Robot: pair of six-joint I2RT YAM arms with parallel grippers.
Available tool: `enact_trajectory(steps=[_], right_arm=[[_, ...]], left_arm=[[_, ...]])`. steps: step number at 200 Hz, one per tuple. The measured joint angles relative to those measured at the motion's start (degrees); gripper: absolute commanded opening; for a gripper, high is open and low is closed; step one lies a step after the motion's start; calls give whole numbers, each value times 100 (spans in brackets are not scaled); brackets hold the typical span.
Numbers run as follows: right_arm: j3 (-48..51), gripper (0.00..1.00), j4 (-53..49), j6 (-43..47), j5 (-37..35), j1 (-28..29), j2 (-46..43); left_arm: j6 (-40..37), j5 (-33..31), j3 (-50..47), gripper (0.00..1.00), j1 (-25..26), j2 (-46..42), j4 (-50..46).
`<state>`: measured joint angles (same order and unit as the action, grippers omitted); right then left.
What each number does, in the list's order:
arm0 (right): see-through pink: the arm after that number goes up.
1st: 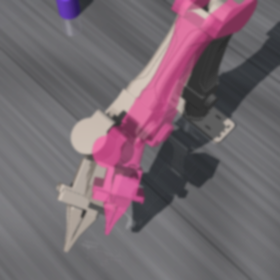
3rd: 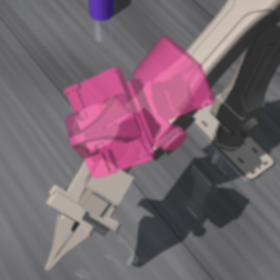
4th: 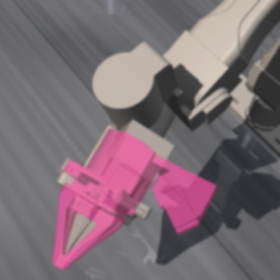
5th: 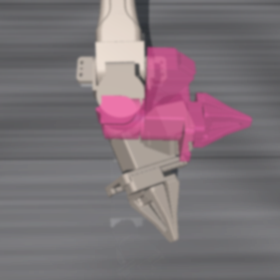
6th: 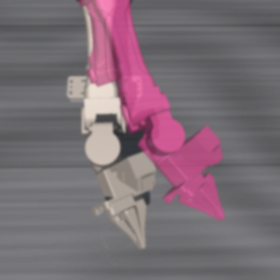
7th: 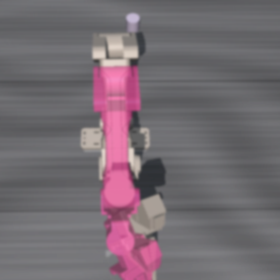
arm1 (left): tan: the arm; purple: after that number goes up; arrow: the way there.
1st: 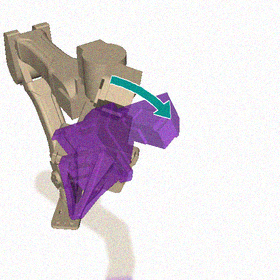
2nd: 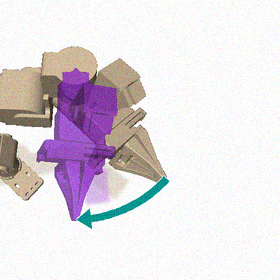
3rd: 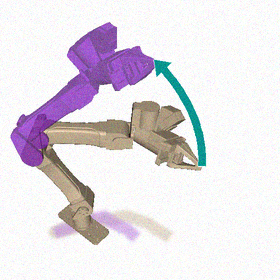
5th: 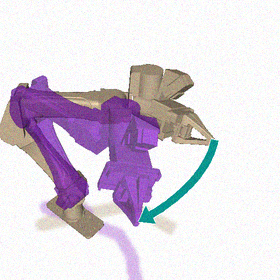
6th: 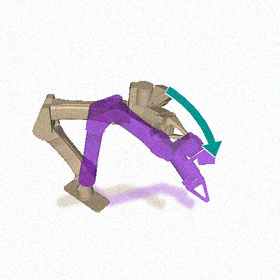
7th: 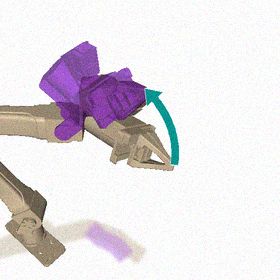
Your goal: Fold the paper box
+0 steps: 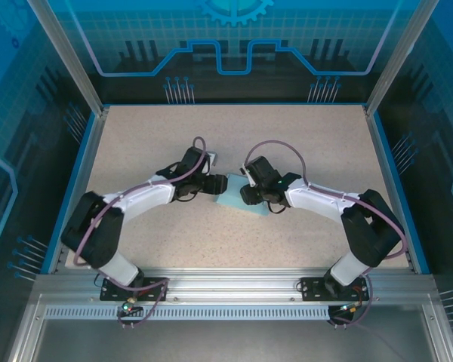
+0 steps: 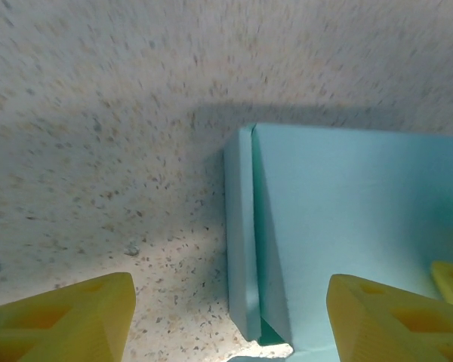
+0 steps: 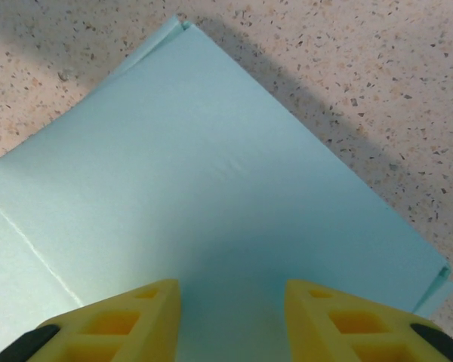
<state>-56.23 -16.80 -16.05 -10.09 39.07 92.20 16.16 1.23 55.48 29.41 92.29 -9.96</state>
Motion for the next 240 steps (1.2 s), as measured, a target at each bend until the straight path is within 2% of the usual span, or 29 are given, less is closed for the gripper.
enact_trajectory(steps=[32, 81, 130, 186, 240], right_arm=[[2, 42, -7, 184, -4, 0, 42], [-2, 45, -269, 446, 9, -2, -42], [4, 41, -361, 431, 363, -101, -525], [304, 38, -238, 385, 643, -310, -111], [138, 38, -79, 463, 885, -651, 98]], left_arm=[[-11, 144, 35, 68, 0, 463, -48], [-15, 275, 33, 66, 0, 575, 46], [-2, 299, 13, 67, 7, 590, 131], [9, 299, -26, 67, 92, 592, 184], [48, 315, -116, 67, 199, 590, 225]])
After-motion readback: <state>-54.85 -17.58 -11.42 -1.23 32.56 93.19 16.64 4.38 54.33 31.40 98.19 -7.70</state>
